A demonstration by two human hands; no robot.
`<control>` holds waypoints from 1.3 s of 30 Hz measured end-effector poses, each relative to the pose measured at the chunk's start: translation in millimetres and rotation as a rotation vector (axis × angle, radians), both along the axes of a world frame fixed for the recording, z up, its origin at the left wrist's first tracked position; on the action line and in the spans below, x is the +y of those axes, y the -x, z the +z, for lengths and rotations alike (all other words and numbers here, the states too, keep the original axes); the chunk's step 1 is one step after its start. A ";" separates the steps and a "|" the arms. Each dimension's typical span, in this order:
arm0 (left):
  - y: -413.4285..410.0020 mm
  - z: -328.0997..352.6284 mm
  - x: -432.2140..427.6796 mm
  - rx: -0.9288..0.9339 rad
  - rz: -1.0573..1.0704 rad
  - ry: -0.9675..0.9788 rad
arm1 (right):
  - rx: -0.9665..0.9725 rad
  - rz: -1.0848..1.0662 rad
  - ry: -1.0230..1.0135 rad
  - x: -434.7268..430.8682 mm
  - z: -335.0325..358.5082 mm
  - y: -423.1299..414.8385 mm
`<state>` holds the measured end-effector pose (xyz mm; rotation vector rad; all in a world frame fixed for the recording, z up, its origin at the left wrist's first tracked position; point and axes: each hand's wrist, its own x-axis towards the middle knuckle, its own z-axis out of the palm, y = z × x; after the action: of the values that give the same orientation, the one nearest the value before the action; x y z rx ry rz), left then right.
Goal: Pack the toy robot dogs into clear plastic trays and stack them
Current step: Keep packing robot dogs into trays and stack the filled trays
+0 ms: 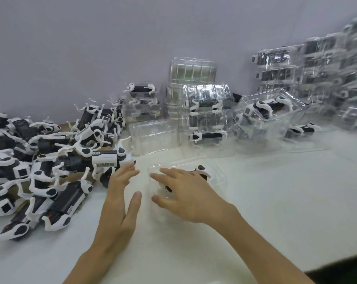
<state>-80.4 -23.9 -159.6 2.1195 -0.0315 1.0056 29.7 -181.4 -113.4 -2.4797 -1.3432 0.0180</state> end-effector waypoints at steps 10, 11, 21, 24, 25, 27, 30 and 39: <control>-2.3 1.8 -1.9 0.048 0.018 -0.072 | 0.004 -0.440 -0.038 -119.2 2.7 -66.7; -2.5 2.1 -1.0 0.050 0.036 -0.077 | 0.020 -0.483 -0.048 -131.8 2.3 -74.3; 0.9 14.4 -1.5 -0.111 0.351 -0.060 | -0.028 -0.860 -0.201 -215.1 4.5 -121.6; 0.6 15.5 1.7 -0.121 0.504 -0.034 | -0.133 -0.818 -0.379 -196.8 11.3 -110.1; 0.6 15.4 3.3 -0.108 0.533 -0.018 | -0.136 -0.740 -0.448 -183.0 15.0 -102.6; 0.2 14.9 6.2 -0.083 0.573 0.011 | -0.083 -0.541 -0.579 -147.2 24.6 -85.0; -1.3 13.2 11.5 -0.057 0.599 0.074 | 0.030 -0.260 -0.692 -83.0 39.9 -60.8; -0.5 12.3 29.2 0.122 0.547 0.225 | 0.133 0.078 -0.196 92.7 36.0 -41.8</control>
<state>-79.9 5.3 -147.3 2.0124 0.7221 1.1183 71.5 -88.8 -77.4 -2.2233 -1.3181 0.0651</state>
